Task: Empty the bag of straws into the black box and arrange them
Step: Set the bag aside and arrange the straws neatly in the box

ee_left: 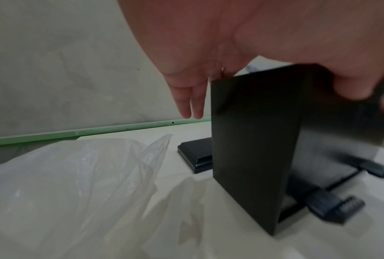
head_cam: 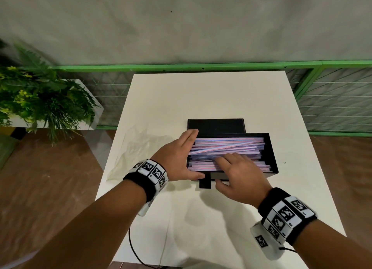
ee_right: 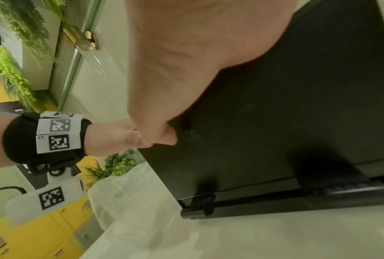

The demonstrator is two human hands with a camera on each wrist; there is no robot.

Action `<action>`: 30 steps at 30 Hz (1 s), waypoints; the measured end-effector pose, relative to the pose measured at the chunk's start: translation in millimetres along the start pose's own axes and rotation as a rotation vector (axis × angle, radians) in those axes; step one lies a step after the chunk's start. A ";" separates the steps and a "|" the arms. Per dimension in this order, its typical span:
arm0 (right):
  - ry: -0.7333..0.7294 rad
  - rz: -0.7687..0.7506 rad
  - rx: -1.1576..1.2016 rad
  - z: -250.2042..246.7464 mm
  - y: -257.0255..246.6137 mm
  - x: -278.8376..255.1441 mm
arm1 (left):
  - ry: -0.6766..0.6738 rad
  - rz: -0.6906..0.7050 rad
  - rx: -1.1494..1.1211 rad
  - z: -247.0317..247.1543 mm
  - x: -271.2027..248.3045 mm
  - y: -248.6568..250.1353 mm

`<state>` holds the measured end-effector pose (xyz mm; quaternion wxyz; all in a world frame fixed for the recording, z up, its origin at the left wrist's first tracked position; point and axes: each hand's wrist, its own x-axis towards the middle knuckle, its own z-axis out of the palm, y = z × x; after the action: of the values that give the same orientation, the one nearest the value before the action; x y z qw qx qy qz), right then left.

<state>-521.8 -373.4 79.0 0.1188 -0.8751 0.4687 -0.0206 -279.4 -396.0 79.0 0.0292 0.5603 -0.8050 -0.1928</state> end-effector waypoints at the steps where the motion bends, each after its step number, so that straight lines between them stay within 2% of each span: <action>1: 0.078 -0.029 0.015 0.1 0.3 -2.6 | 0.002 0.009 0.009 1.4 -1.0 1.4; 3: 0.219 -0.094 0.057 -3.0 -0.6 -4.4 | 0.000 0.016 0.017 3.5 -1.9 3.1; 5: 0.249 -0.108 0.074 -9.0 -3.1 -0.6 | -0.007 0.014 0.036 2.4 -0.9 4.2; 9: 0.010 -0.014 -0.038 -10.0 -5.6 11.2 | -0.024 0.006 0.071 -1.9 -0.8 6.5; 14: -0.035 0.068 -0.120 -5.2 -3.6 7.7 | 0.009 -0.003 0.038 -0.7 -1.2 4.7; 17: -0.050 0.132 -0.086 -4.5 -2.9 5.6 | 0.008 -0.019 0.003 -0.4 0.5 3.8; 20: 0.065 0.117 -0.060 -9.0 -3.8 5.1 | -0.008 -0.027 0.002 -1.2 1.4 3.3; 22: 0.211 0.045 -0.008 -14.2 -7.8 -1.2 | -0.025 -0.027 0.012 -1.5 1.9 3.8; 23: 0.237 0.005 0.013 -15.9 -9.8 -5.8 | -0.031 -0.025 0.016 -1.7 2.4 4.2; 24: 0.203 -0.019 0.025 -16.4 -11.8 -10.4 | -0.037 -0.025 0.017 -1.7 2.7 4.3; 28: -0.197 0.063 -0.049 -13.4 -14.8 -13.6 | -0.053 -0.048 0.008 0.2 1.9 5.2; 30: -0.263 0.078 -0.074 -15.4 -13.3 -4.0 | -0.054 -0.055 0.013 0.4 2.4 5.9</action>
<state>-515.5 -365.9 97.4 0.1477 -0.8551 0.4832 0.1160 -285.6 -396.3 80.3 -0.0014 0.5769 -0.7910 -0.2034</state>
